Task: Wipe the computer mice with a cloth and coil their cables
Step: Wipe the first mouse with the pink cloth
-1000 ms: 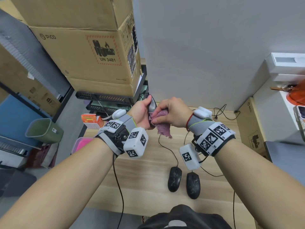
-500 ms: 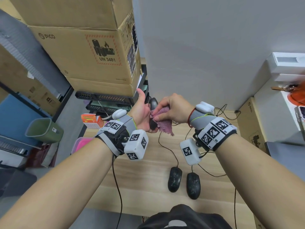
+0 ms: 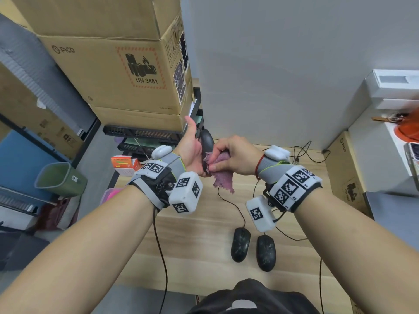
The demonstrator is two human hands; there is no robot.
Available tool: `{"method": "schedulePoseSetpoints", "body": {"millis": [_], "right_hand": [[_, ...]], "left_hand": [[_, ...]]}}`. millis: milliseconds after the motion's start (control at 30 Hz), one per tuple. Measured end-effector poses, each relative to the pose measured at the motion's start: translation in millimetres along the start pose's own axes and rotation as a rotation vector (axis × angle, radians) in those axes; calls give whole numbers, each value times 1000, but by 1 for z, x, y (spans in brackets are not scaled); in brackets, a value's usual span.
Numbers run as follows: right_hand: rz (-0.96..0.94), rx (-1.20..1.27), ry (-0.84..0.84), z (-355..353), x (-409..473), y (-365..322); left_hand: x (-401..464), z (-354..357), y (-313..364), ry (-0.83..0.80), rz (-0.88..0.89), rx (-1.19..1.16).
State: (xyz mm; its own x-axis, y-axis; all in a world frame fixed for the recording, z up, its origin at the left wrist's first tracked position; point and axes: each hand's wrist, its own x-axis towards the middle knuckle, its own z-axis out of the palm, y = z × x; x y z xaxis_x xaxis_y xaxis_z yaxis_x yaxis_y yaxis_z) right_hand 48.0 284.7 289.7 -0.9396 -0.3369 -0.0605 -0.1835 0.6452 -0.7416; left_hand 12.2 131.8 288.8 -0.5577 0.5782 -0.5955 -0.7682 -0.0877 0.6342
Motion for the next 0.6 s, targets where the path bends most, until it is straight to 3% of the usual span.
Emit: {"method": "schedulePoseSetpoints", "body": {"millis": [167,233,367,500,600], "right_hand": [[67,19,359,-8,8,0],[60,27,321,-10,6,-2],[-35,26,80,6,-4,-7],[-39,36,113,7,-5,-4],[0,155,121,-1,-6,0]], "left_hand": [[2,7,-4,10,22,141],[3,11,-7,19,12,152],[4,4,-2,28,-8,-22],[-1,5,0,-19,22,-70],[-1,3,1,40,24,-1]]}}
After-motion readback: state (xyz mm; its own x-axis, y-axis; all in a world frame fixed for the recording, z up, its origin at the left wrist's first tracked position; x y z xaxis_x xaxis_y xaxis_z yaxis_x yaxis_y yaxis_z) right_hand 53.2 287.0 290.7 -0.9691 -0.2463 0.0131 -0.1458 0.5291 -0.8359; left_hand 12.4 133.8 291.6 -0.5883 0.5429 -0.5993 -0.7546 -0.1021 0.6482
